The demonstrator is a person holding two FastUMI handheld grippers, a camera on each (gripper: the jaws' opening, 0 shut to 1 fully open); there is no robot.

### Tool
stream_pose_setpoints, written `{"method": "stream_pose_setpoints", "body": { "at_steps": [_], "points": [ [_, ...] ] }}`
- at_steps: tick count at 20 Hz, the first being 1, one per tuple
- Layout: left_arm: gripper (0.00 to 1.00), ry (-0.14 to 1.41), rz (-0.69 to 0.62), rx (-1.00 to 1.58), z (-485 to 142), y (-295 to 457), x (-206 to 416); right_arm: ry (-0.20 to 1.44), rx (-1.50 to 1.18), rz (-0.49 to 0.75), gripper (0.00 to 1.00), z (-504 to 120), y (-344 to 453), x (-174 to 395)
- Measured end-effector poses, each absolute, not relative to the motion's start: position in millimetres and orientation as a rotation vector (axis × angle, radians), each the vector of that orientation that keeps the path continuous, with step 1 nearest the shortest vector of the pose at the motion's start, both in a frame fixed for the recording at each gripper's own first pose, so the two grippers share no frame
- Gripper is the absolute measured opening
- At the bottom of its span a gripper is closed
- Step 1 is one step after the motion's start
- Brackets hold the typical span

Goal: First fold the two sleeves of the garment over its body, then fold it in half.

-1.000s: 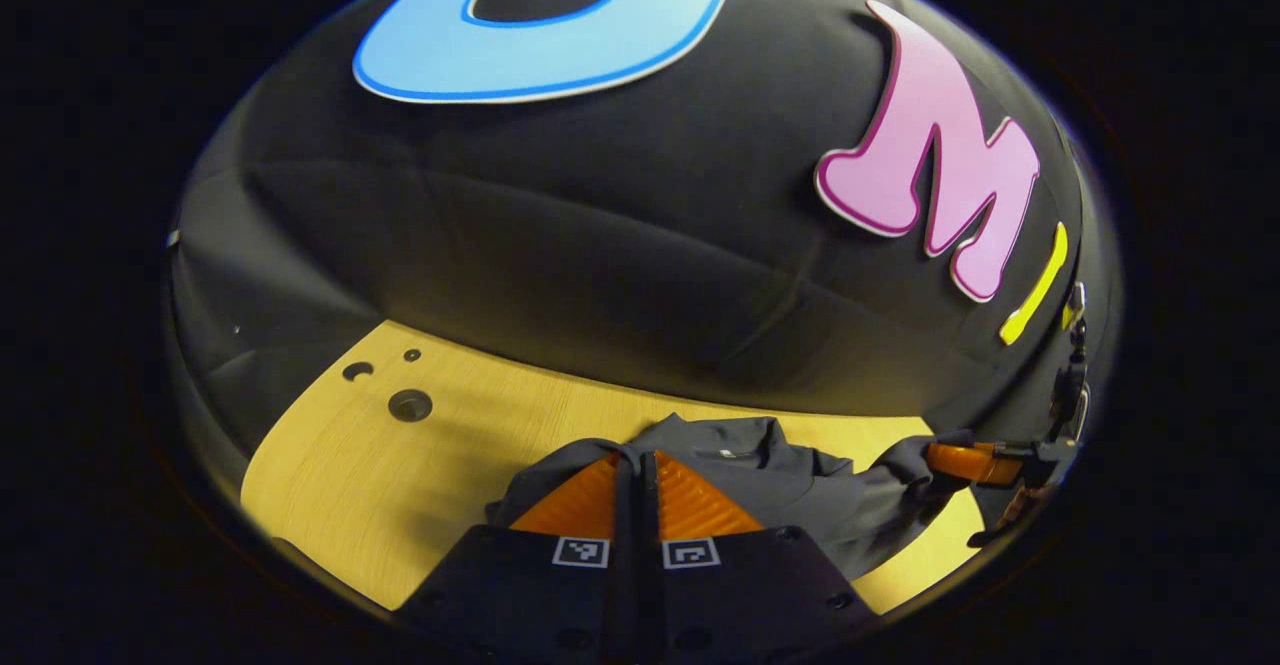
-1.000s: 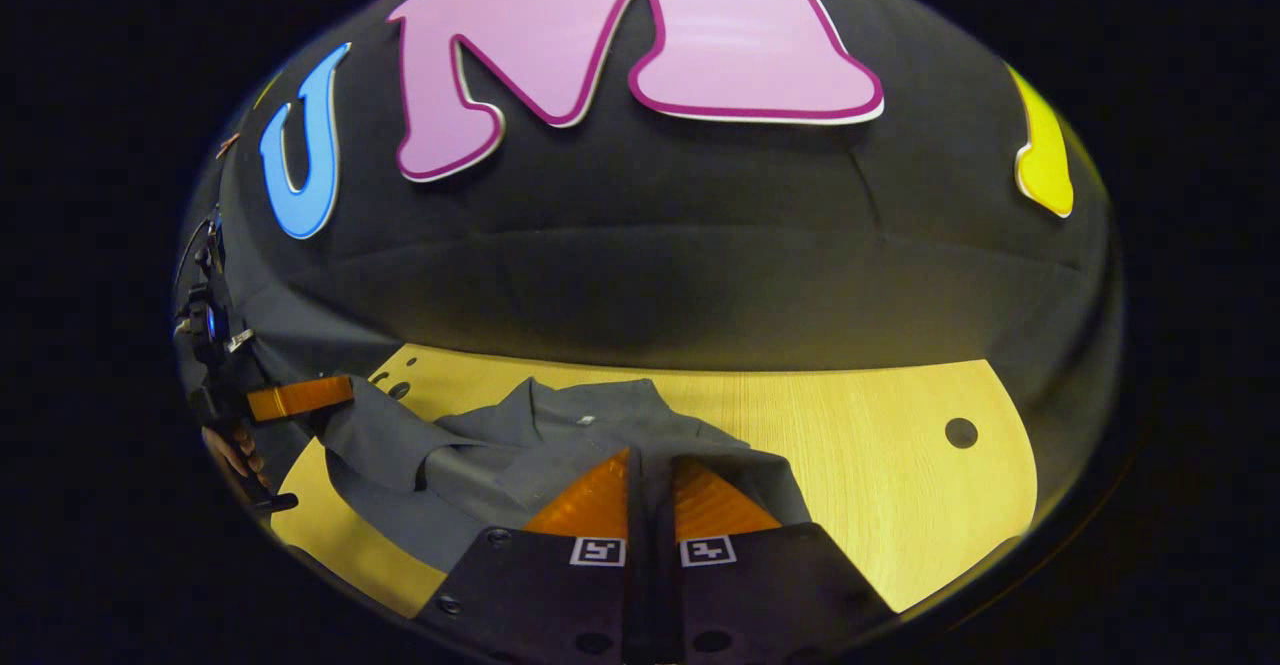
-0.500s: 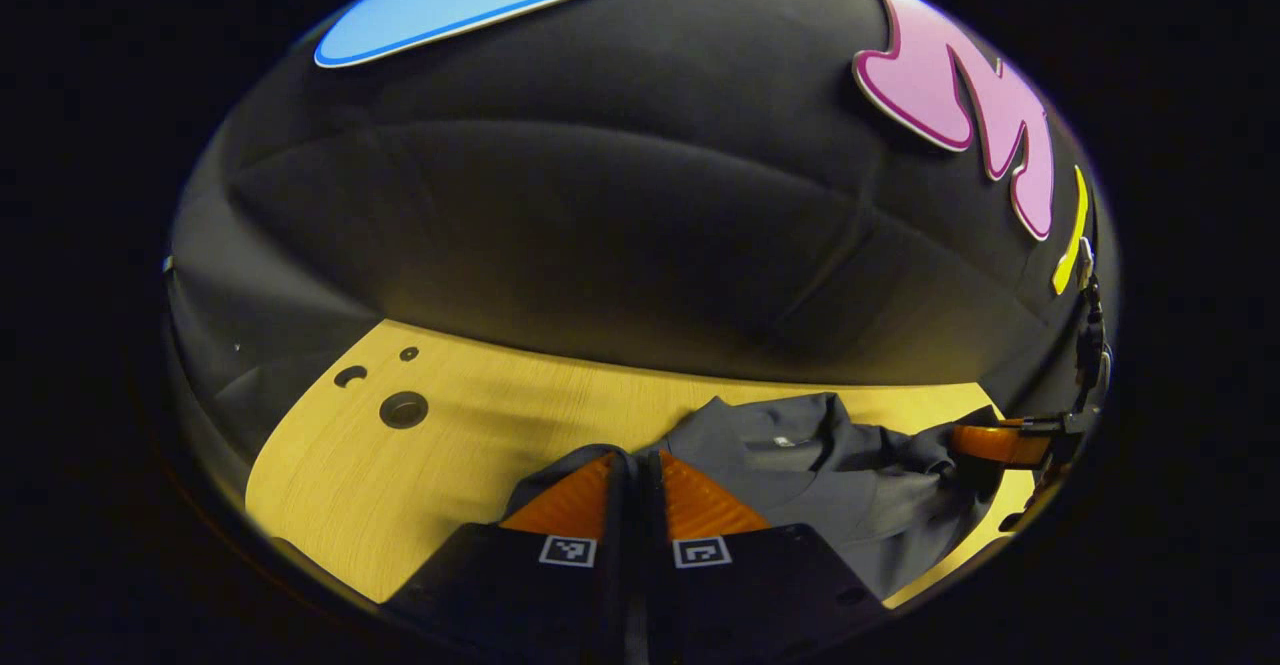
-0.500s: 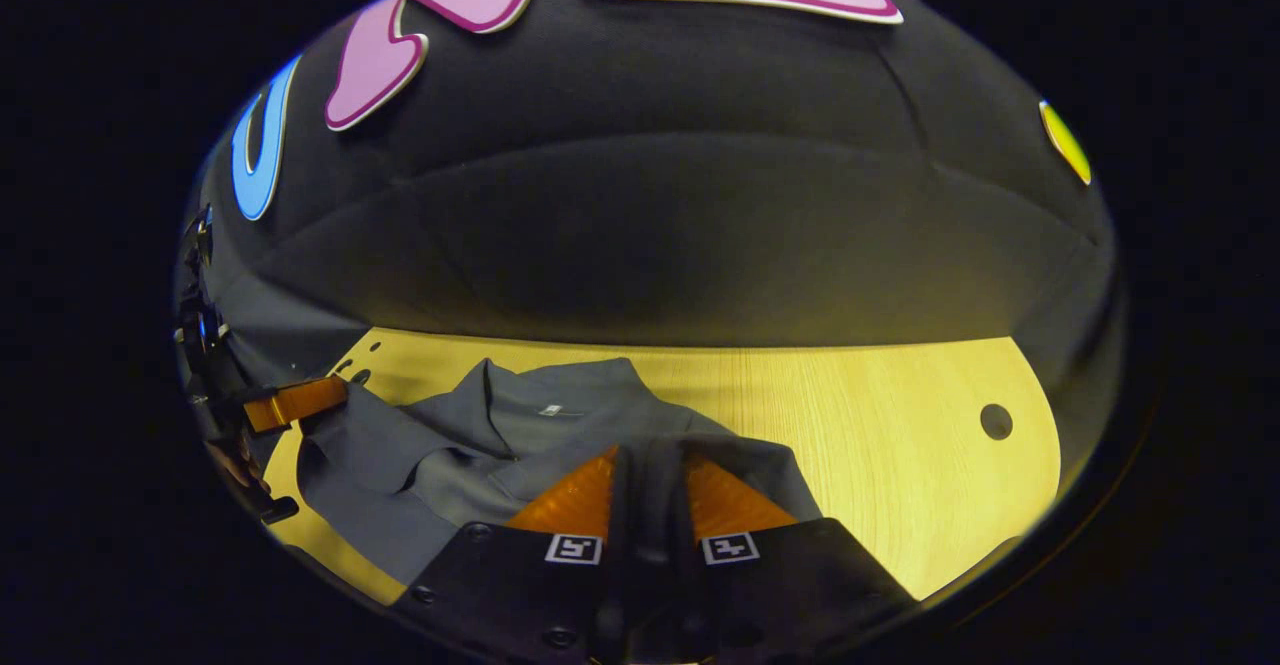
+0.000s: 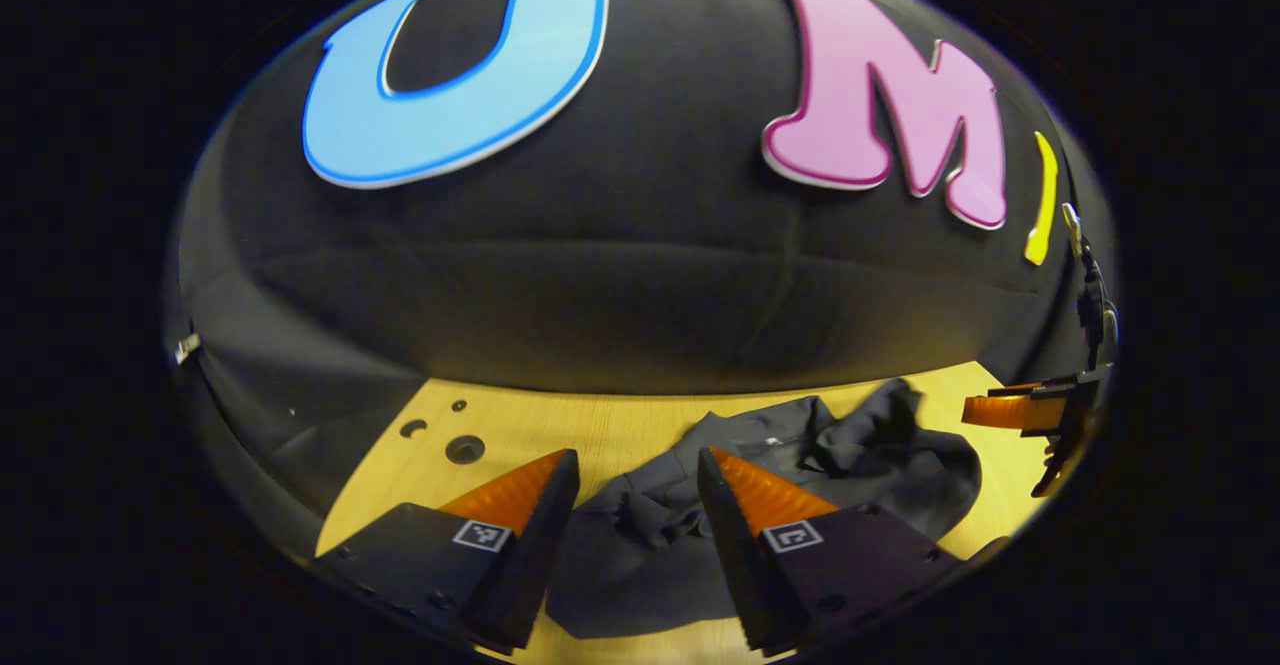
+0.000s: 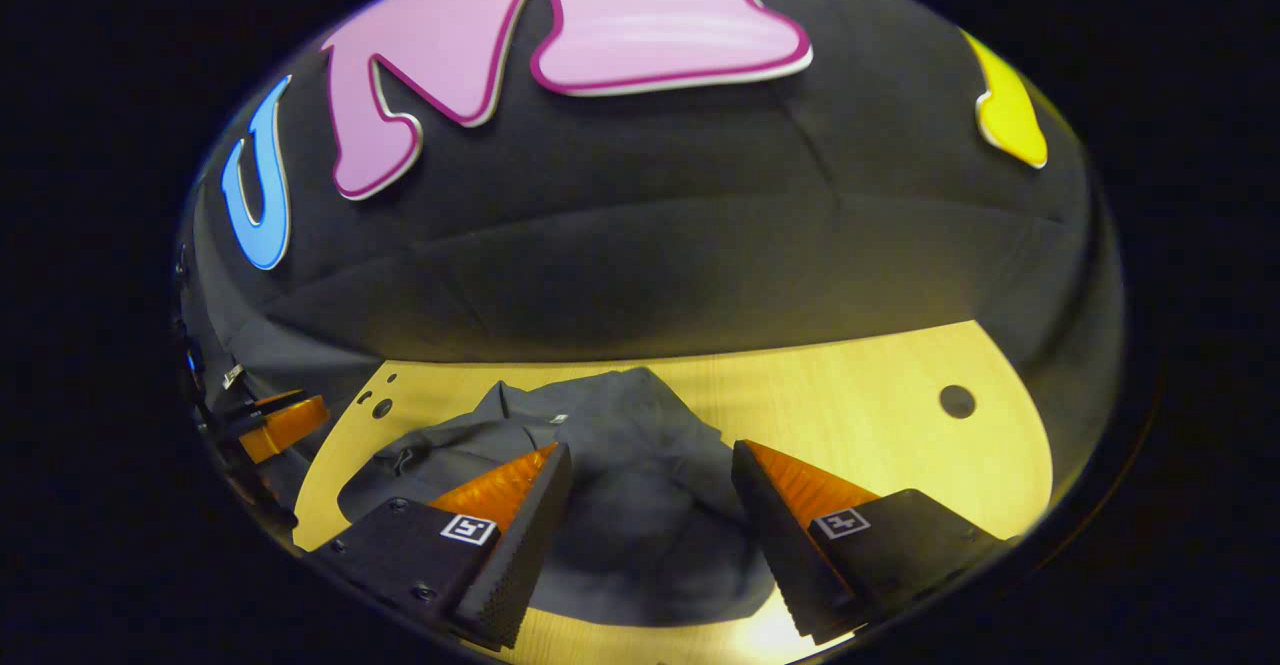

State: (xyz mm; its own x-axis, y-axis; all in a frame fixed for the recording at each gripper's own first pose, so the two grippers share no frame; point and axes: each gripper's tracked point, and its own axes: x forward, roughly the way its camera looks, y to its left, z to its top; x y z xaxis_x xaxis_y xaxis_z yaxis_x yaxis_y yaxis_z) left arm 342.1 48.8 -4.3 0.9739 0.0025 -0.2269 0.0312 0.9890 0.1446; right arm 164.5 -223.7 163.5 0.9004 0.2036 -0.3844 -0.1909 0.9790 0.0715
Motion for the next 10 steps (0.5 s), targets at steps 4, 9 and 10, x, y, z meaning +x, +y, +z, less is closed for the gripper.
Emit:
{"method": "stream_pose_setpoints", "body": {
  "at_steps": [4,9,10],
  "points": [
    [0.97,0.146,-0.02,0.207,34.1,38.2,272.6,0.319,-0.036,0.174,0.99,201.2,-235.2,104.4],
    [0.96,0.043,-0.016,0.203,70.1,31.4,173.4,0.259,-0.021,0.177,0.98,225.8,-234.3,4.8],
    [0.96,0.022,-0.022,0.208,75.6,29.8,154.2,0.259,-0.012,0.176,0.99,226.4,-234.0,-16.2]
  ]
}}
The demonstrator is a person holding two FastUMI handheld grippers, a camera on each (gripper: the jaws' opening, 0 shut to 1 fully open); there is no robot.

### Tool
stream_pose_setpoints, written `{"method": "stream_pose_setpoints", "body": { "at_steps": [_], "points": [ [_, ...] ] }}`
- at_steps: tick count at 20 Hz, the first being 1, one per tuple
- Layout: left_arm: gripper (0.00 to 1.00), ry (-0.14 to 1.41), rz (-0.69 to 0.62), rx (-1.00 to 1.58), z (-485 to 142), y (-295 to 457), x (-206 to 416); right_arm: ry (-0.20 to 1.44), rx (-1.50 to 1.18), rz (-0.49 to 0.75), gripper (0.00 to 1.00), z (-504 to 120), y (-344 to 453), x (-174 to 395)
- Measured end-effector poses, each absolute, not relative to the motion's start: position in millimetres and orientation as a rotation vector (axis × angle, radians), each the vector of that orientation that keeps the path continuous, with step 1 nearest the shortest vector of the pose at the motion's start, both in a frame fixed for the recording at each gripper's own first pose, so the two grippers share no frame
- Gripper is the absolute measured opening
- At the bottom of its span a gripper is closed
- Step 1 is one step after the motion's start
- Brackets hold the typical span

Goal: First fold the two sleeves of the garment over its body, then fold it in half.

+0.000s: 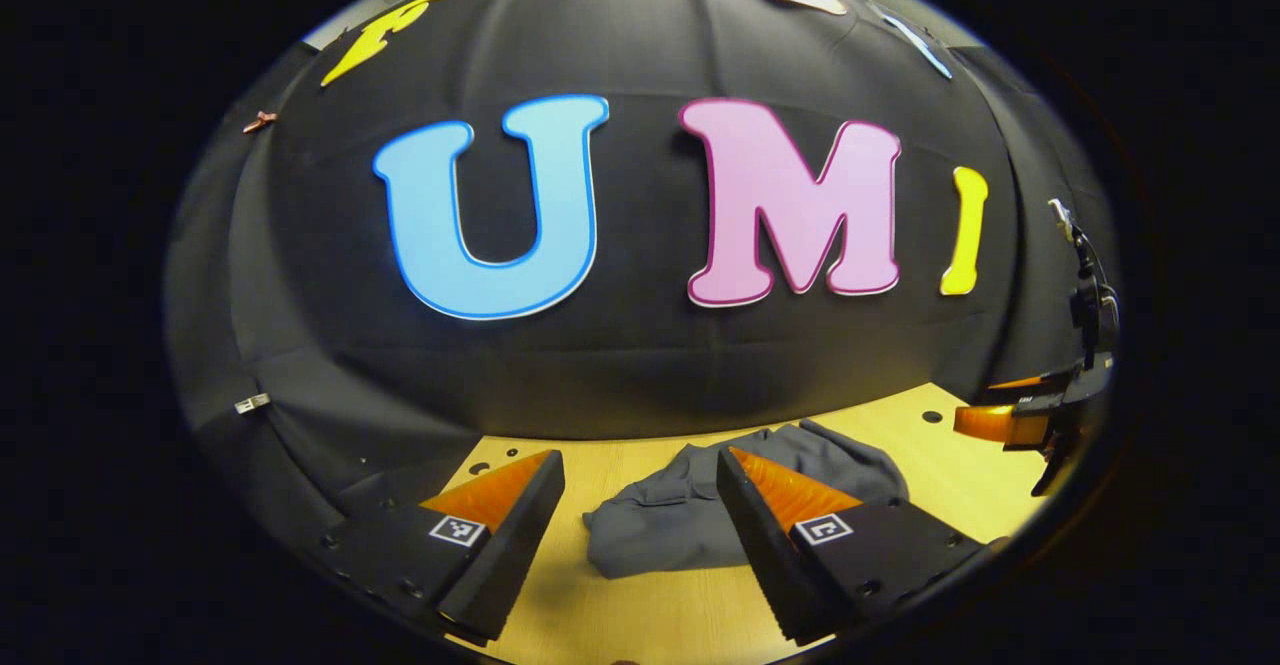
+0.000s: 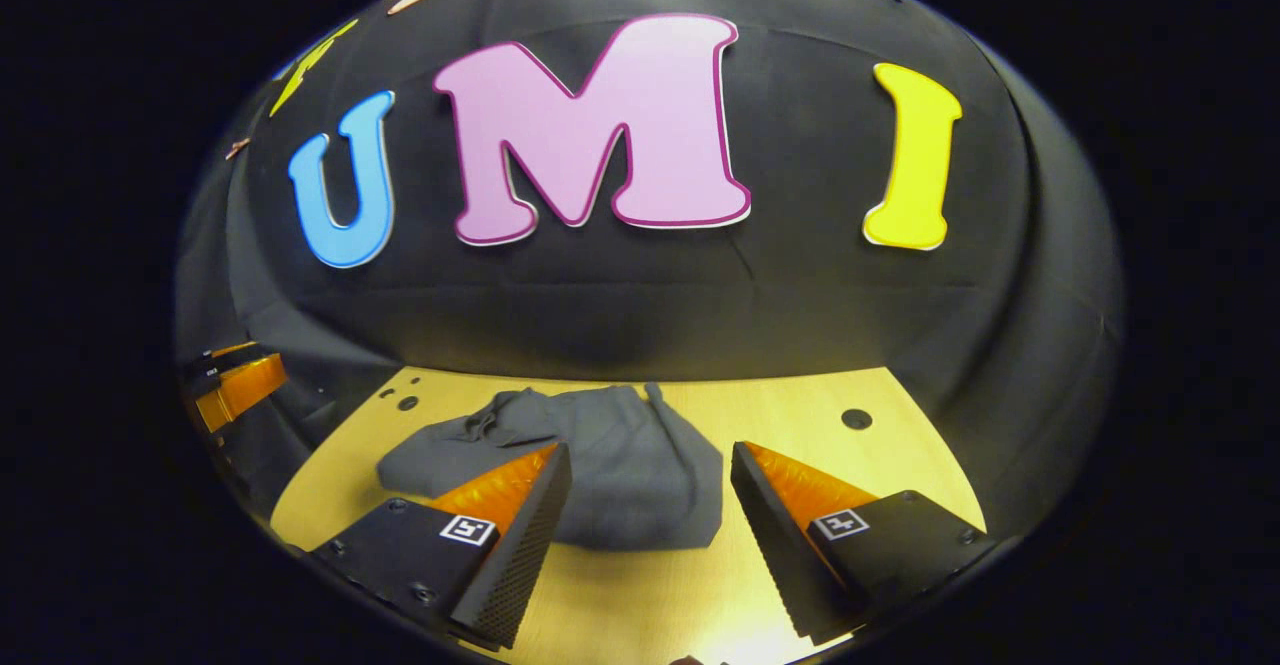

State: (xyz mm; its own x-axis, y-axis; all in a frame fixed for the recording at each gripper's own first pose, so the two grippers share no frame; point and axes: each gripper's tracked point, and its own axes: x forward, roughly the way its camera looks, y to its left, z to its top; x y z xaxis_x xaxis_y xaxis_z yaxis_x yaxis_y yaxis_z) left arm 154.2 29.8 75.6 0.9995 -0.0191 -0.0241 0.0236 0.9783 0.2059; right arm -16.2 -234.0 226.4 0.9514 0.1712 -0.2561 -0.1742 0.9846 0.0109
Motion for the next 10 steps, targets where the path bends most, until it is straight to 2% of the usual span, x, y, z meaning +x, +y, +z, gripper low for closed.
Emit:
{"method": "stream_pose_setpoints", "body": {
  "at_steps": [5,10],
  "points": [
    [0.96,-0.031,-0.034,0.208,77.8,23.3,59.8,0.268,-0.001,0.181,0.98,217.0,-229.8,-108.9],
    [0.96,-0.037,-0.091,0.195,36.7,-4.6,-7.9,0.315,0.045,0.209,0.99,194.1,-219.6,-176.6]
  ]
}}
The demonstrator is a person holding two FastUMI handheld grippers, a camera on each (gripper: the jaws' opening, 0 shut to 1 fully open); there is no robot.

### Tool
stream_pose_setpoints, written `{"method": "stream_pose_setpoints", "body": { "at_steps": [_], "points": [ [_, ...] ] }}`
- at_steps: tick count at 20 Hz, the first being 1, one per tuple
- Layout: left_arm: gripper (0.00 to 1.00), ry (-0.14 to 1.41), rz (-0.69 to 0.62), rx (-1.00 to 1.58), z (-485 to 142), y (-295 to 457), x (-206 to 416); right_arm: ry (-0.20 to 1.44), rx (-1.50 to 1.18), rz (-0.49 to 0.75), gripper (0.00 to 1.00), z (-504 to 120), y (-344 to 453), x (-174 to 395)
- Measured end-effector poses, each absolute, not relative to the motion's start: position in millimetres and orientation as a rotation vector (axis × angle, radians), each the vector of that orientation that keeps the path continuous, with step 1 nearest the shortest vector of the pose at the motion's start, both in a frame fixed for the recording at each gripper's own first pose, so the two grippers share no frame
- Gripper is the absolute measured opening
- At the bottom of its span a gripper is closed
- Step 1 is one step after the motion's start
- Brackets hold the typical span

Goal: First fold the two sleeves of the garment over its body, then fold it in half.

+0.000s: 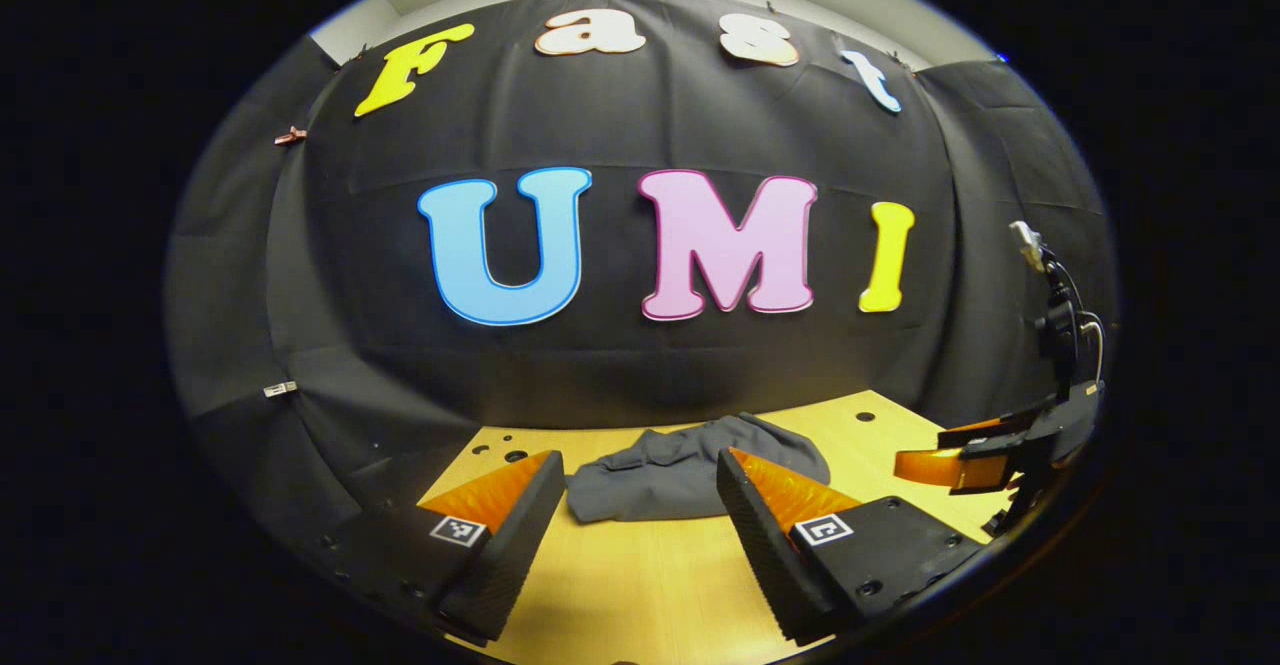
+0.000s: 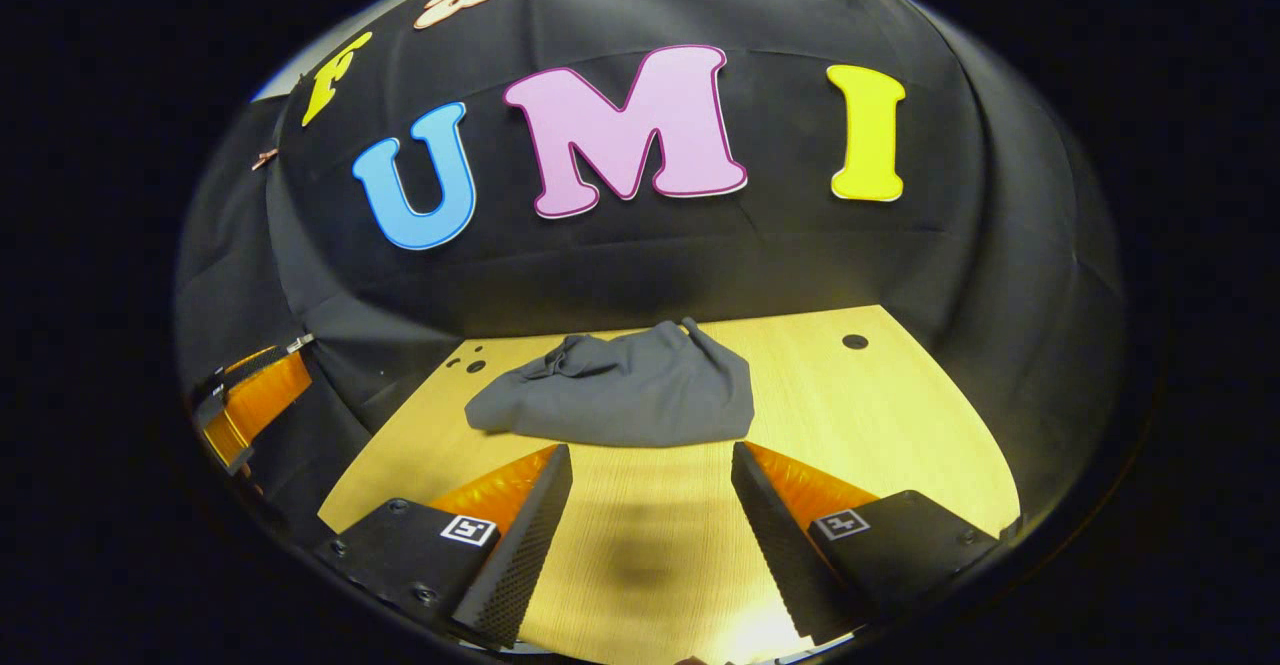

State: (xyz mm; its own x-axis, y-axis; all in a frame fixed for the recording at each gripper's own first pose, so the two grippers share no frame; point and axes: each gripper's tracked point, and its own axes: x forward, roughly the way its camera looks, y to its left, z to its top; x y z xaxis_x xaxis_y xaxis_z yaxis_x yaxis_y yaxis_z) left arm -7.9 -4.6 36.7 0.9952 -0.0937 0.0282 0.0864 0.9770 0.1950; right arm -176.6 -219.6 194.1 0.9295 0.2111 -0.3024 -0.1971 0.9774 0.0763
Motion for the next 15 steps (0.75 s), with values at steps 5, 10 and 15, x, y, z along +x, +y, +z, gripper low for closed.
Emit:
{"method": "stream_pose_setpoints", "body": {
  "at_steps": [5,10,15],
  "points": [
    [0.96,-0.062,-0.139,0.129,19.0,-21.1,-59.7,0.361,0.076,0.199,0.99,169.9,-213.3,-223.9],
    [0.97,-0.046,-0.149,0.137,9.1,-20.1,-75.7,0.408,0.069,0.225,0.99,149.2,-200.1,-256.3],
    [0.97,-0.023,-0.157,0.102,-0.8,-17.7,-76.0,0.386,0.041,0.268,0.99,157.1,-186.3,-268.0]
  ]
}}
